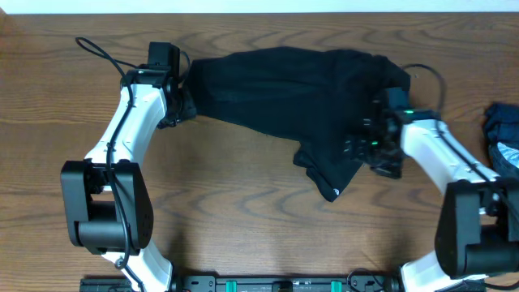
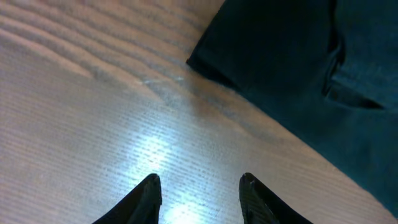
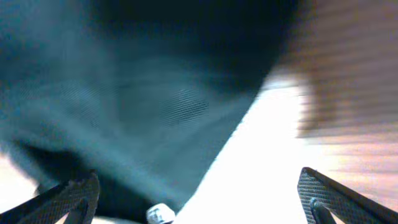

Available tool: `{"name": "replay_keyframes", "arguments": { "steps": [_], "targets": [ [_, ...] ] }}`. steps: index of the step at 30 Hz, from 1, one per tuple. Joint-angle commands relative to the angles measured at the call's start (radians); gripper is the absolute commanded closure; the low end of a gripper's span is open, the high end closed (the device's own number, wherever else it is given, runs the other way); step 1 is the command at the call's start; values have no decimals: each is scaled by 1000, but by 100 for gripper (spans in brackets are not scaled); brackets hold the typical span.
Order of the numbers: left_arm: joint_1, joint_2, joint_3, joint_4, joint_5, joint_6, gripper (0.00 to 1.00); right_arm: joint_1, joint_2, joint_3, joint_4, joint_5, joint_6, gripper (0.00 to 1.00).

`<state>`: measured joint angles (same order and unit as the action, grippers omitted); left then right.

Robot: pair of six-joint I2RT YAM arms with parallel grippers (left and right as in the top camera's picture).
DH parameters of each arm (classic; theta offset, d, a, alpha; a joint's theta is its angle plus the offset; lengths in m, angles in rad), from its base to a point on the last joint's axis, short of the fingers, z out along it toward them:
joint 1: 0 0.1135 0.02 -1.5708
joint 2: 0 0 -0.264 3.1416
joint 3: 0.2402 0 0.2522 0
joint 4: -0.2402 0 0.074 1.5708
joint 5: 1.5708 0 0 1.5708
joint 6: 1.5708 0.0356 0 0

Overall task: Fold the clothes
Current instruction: 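Grasp the shirt's near edges with both grippers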

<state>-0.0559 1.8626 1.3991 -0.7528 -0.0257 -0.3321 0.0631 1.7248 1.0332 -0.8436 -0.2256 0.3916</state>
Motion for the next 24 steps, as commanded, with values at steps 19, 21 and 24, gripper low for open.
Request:
{"name": "replay_keyframes", "arguments": {
  "steps": [19,21,24],
  "targets": [
    [30,-24,-2,40,-12,26,56,16,41,-207,340,-53,226,79],
    [34,-23,-3,42,-12,26,56,16,41,-214,348,-50,237,80],
    [35,-13,-3,61,-11,25,56,14,41,-214,359,-47,240,81]
  ]
}}
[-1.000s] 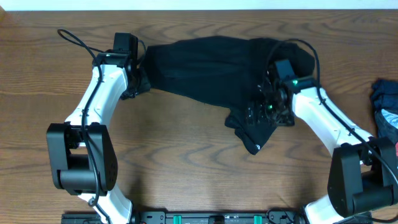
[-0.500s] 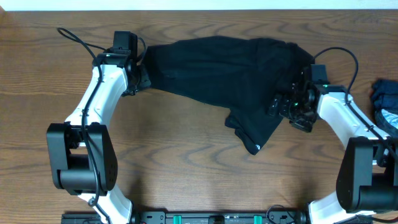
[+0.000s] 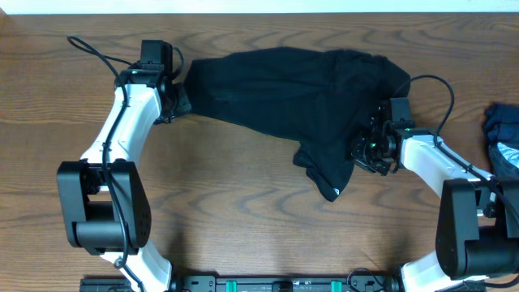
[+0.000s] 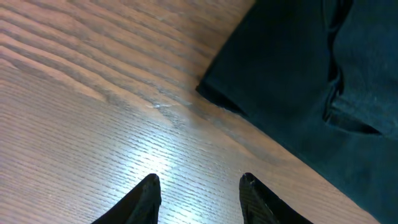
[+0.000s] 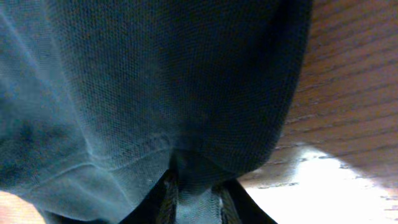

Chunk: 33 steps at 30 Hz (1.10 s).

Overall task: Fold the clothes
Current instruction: 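Grasp the shirt's near edges with both grippers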

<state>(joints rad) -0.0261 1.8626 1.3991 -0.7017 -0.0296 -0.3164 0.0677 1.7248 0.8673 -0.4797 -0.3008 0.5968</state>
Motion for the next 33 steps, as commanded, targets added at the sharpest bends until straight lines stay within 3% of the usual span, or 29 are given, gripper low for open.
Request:
{"name": "replay_keyframes", "arguments": {
  "steps": [1,4,13,29,30,31,33],
  "targets": [
    [5,-10,-3,15,-7,10,56,7,41,-48,1,27,35,85],
    [5,13,-3,31,-6,9,53,-3,40,-47,10,24,35,86],
    [5,187,-3,143,87,10,40,-24,40,-47,-5,-8,14,59],
    [5,275,-4,294,127,-2,34,-24,40,-47,-27,-29,-18,54],
    [5,275,-4,297,127,-2,35,-24,40,-47,-29,-29,-19,54],
    [5,275,-4,296,127,-2,42,-24,40,-47,-30,-29,-19,55],
    [5,275,-4,292,127,-3,68,-24,40,-47,-33,-29,-19,60]
  ]
}}
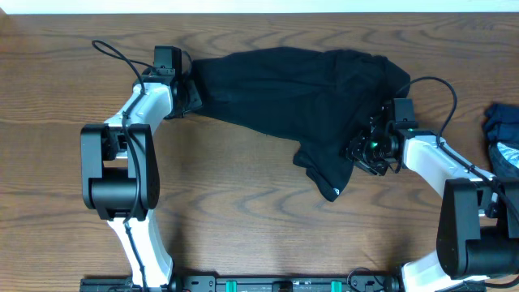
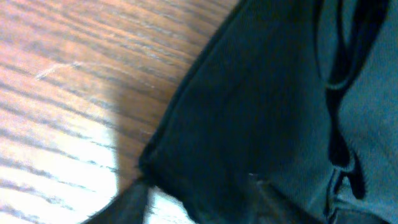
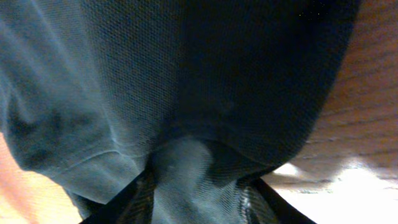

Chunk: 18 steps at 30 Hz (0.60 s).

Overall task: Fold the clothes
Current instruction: 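Grasp the shirt's near edges with both grippers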

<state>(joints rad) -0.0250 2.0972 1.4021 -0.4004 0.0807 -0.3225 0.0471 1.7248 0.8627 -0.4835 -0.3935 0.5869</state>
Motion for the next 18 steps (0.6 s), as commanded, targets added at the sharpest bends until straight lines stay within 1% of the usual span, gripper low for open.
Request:
{"name": "replay_keyframes", "arguments": {
  "steps": [1,2,4,5,6,12,18],
  "targets": [
    [4,41,-7,-10,18,3,85,-3,40,-43,-29,63,-9,65],
    [4,41,-7,-13,17,4,94,-3,40,-43,-30,63,-9,69],
    [4,41,-7,-15,17,4,94,-3,40,-43,-30,64,-9,83],
    [4,41,-7,-17,17,4,94,-3,40,-43,-30,64,-11,92],
    [4,41,-7,-17,17,4,94,-3,40,-43,-30,66,-13,99],
    [4,41,-7,-16,13,4,94,-10,40,-43,-22,134,-17,99],
    [4,22,-6,-18,13,4,94,-16,28,-21,24,144,-81,98]
  ]
}}
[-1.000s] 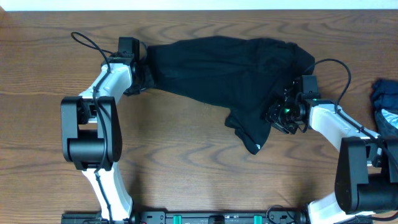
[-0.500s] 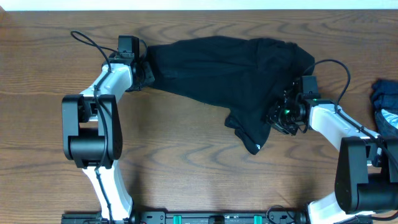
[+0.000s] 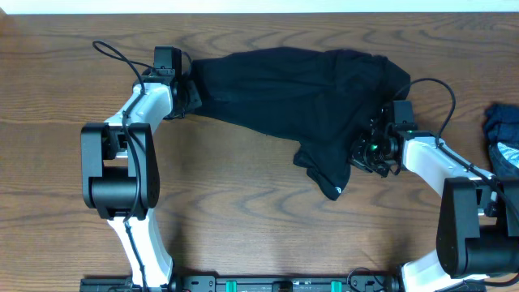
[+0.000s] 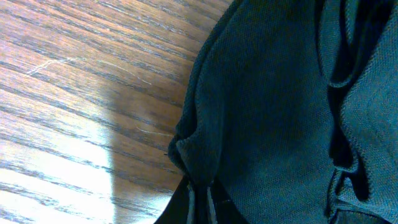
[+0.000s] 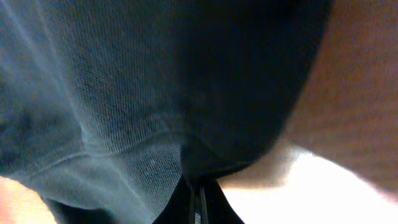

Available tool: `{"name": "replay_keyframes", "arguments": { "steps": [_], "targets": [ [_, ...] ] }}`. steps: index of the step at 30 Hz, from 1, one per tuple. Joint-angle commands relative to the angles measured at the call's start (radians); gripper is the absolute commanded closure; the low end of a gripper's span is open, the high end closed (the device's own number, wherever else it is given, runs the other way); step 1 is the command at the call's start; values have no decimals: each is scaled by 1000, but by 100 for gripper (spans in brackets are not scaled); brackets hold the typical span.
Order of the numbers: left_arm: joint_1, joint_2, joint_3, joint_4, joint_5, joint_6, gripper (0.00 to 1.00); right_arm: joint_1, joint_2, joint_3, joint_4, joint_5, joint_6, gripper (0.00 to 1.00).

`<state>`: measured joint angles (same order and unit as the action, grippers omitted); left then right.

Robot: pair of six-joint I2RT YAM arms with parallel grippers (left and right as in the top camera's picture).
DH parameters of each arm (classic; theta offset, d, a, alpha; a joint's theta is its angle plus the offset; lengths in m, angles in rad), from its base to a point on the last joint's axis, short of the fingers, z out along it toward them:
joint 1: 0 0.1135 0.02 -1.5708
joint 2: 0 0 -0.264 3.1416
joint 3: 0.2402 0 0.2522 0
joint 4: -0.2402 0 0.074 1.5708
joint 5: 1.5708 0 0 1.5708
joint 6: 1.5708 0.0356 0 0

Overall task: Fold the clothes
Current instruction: 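Grasp the shirt's near edges with both grippers, then lift the shirt with both grippers and swing it toward the back edge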

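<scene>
A black garment [image 3: 300, 93] lies crumpled across the far middle of the wooden table, with a flap hanging toward the front at the right. My left gripper [image 3: 185, 91] is at its left edge, shut on a pinch of the dark cloth [image 4: 198, 149]. My right gripper [image 3: 365, 152] is at its right side, shut on a fold of the same cloth [image 5: 186, 155]. In both wrist views the fingertips are pressed together with fabric bunched between them.
A blue piece of clothing [image 3: 503, 134] lies at the table's right edge, behind my right arm. Bare wood [image 3: 227, 203] stretches in front of the garment. The table's far edge [image 3: 259, 10] runs close behind it.
My left gripper, then open around the garment's left corner, has shut on it and bunched the cloth. My right gripper has shut on its fold. Neither arm has shifted much.
First my left gripper stood open over bare wood beside the garment's corner, and my right was open at the right side. Then the right fingers were around a fold while the left stayed off the cloth. Later the left reached the corner. Now both pinch the garment.
</scene>
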<state>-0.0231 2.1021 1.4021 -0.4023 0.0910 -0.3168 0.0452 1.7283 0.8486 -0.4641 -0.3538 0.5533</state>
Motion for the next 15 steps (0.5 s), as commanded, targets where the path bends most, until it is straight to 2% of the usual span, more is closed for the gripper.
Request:
{"name": "replay_keyframes", "arguments": {
  "steps": [1,9,15],
  "targets": [
    [2,4,-6,-17,3,-2,94,-15,20,8,3,103,-59,99],
    [2,-206,-5,-74,-92,-2,94,-16,-42,230,-176,225,-177,98],
    [2,-409,-5,-145,-145,-2,94,-16,-58,378,-285,228,-246,99]
  ]
}}
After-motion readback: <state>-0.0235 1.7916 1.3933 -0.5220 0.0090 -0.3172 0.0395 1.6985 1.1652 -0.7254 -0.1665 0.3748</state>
